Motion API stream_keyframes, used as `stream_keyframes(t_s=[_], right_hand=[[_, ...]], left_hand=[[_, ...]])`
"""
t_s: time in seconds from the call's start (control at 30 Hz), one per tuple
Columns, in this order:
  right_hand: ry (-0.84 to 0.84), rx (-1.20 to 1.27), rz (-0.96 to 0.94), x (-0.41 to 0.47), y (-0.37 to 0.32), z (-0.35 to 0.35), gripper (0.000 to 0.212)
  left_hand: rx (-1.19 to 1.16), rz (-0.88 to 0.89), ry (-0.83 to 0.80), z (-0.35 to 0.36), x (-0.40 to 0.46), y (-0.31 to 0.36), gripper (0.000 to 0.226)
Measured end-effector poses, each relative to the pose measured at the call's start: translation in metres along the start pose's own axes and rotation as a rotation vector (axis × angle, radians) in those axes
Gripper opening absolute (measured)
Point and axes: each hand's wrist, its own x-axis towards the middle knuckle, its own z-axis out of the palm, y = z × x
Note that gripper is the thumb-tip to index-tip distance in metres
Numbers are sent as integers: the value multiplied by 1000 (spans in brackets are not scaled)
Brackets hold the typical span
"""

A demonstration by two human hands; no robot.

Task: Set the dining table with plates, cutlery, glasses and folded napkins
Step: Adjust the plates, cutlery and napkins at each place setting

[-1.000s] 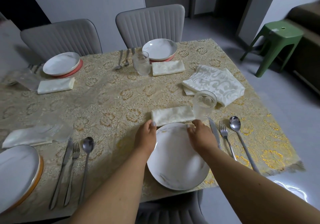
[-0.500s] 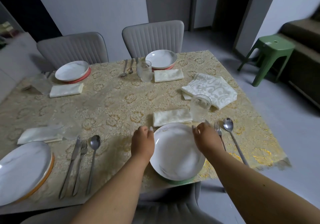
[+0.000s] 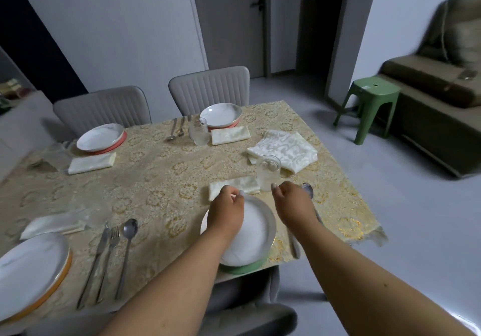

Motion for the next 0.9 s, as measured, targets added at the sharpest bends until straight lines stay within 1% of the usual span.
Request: stream_keyframes(t_s=[0.07, 0.2, 0.37, 0.53, 0.67, 0.8, 0.9], right_hand=[[9, 21, -18, 2, 3, -17, 39], [36, 56, -48, 15, 22, -58, 39], [17, 52, -101, 46, 66, -122, 41], [5, 13, -144, 81, 117, -184, 42], [-8, 15, -114, 103, 155, -214, 45], [-35, 25, -97, 123, 180, -232, 45], [-40, 33, -104, 142, 194, -238, 46]], left_hand=[[-12, -3, -8, 11, -3, 17, 9], [-34, -4, 13, 42, -8, 60, 11], [-63, -20, 53, 109, -10, 118, 11], [-104, -84, 114, 184, -7, 166, 19], [-79, -155, 137, 229, -1, 187, 17], [-28, -193, 147, 256, 12, 201, 14], [5, -217, 154, 273, 30, 208, 28]])
